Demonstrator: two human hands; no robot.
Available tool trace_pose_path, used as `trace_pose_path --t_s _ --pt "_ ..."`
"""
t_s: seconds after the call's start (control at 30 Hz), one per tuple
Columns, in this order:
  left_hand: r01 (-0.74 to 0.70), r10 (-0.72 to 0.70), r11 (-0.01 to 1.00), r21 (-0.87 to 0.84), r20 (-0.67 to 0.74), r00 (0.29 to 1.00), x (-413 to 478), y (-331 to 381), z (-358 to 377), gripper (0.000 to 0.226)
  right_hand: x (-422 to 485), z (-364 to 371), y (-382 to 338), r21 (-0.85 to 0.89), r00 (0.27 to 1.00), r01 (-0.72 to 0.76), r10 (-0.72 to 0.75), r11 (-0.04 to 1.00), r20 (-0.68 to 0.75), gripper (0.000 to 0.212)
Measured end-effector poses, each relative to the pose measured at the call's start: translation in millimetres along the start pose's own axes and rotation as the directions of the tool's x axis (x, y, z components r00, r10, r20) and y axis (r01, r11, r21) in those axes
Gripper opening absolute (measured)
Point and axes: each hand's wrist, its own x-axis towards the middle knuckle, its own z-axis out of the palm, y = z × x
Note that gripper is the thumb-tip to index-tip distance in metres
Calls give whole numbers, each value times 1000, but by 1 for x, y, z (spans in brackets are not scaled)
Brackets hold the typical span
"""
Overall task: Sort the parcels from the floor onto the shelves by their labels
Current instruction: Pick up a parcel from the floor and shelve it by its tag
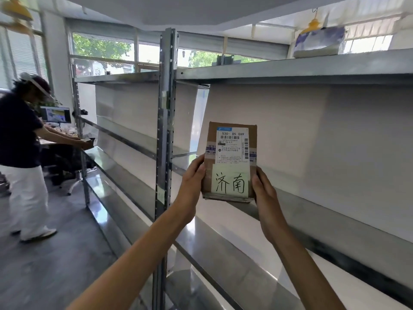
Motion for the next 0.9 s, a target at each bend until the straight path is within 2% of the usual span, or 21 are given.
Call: trace_pose_path --t_s 0.1,0.23,0.4,0.77,0.9 --pt "-4 4 1000 2 -31 1000 12 -4 -8 33 16 7 8 11 999 13 -14 1000 35 24" --pt "25 -24 1000 9 -75 997 26 -14 -21 34 32 21 22 15 997 12 -13 1000 77 37" --pt "20 -19 1000 7 -84 996 51 -21 -40 31 53 41 29 13 996 26 -27 1000 85 36" --pt "21 -22 999 26 35 999 117 -36 -95 30 96 99 45 19 998 59 -59 998 -15 26" --pt "18 -18 1000 2 102 995 143 -36 -117 31 112 122 49 7 995 64 -64 998 -71 31"
